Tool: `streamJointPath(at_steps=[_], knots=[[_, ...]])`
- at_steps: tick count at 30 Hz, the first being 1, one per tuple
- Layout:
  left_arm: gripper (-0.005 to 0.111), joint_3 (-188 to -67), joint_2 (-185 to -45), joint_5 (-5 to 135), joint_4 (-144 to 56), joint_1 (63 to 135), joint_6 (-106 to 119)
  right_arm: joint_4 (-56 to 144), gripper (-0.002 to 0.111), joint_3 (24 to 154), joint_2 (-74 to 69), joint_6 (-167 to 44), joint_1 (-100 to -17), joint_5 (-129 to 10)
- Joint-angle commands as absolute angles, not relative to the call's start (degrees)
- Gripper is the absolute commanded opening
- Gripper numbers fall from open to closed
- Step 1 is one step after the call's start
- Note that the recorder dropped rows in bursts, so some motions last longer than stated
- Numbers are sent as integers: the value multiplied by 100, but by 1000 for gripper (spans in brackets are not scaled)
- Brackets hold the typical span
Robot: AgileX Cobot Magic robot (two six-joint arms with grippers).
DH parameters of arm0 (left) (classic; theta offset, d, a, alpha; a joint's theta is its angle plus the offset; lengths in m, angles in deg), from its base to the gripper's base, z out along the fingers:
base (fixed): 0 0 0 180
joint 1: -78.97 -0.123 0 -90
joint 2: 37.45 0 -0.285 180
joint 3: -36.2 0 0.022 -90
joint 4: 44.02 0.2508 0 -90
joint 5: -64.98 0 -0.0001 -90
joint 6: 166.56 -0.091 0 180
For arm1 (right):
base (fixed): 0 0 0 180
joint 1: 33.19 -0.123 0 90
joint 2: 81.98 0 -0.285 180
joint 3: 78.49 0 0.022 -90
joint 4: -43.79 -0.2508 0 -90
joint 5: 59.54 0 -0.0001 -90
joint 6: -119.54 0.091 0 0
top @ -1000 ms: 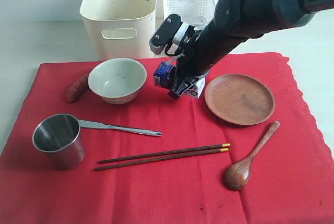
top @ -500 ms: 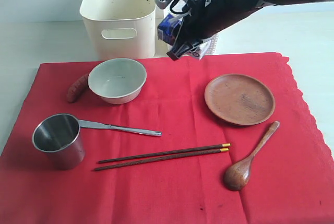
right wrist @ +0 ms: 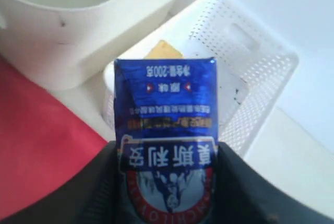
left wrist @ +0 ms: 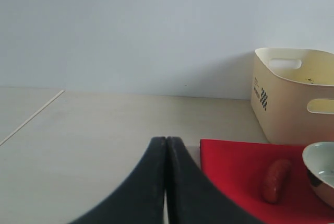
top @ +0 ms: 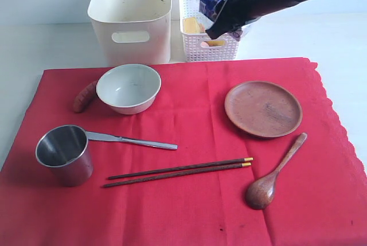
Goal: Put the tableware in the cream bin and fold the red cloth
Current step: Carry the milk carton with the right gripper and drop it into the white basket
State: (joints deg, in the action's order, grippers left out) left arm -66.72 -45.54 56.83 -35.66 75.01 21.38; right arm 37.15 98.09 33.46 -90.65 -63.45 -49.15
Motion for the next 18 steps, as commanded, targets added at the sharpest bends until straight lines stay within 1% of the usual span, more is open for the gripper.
streamJointPath(at_steps=[1, 10, 18], knots=[[0, -6659, -4523, 5693, -3530, 7494, 2103, 3734, 0, 10177, 3397, -9026, -6204, -5136], [0, -6659, -4523, 5693, -3530, 7494, 2117, 3734, 0, 11304, 4255, -8842, -6173, -5153], [0, -6659, -4523, 5693, -3530, 7494, 2116, 3668, 0, 11694, 5150, -8722, -6124, -6354]])
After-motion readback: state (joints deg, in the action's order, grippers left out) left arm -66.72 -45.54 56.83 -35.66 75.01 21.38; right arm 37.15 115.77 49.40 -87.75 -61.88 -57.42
